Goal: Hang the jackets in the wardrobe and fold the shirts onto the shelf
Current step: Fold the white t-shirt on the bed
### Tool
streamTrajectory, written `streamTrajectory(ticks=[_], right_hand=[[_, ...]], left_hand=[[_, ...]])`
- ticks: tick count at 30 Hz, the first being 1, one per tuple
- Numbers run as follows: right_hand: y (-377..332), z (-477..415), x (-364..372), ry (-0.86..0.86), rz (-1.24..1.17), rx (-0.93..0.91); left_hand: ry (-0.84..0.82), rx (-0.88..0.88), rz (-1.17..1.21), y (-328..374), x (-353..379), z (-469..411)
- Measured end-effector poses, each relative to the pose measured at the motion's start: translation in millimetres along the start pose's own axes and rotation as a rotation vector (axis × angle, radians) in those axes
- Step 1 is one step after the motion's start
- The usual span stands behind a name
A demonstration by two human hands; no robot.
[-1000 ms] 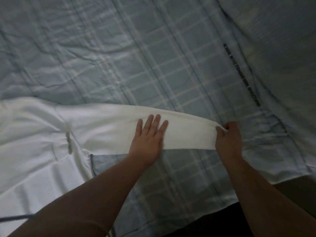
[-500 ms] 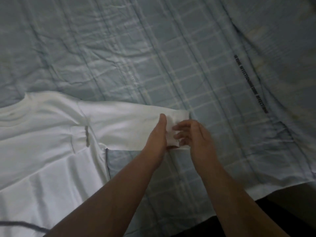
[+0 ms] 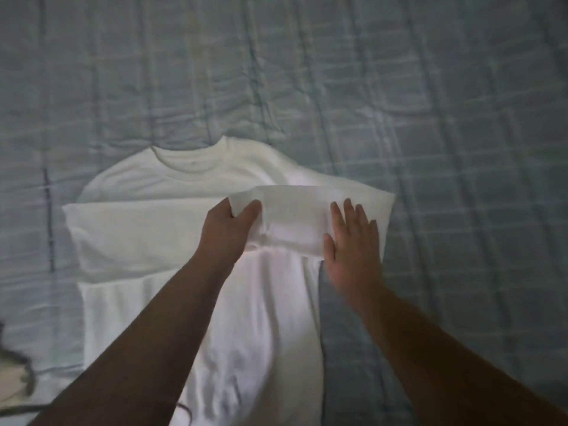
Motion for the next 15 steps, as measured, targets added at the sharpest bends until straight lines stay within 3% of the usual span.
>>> streamTrajectory(ticks=[8,15], right_hand=[[-140,-12,54,-0.139,0.058,-0.122],[-200,-6,82,-0.114,0.19,-0.197]], left_hand=[[0.279,0.017,-0.107,-46,-177,-67],[0.353,0.006,-0.31,-104,-256,-112]])
Point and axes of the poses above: each hand's wrist, its own z-axis away from the middle knuckle, its own x-axis out of the palm, y = z × x, the point moved 2 cm from there along -z, towards the middle knuckle, and after that the axes turned 11 degrees about y, right-handed, at the moved point
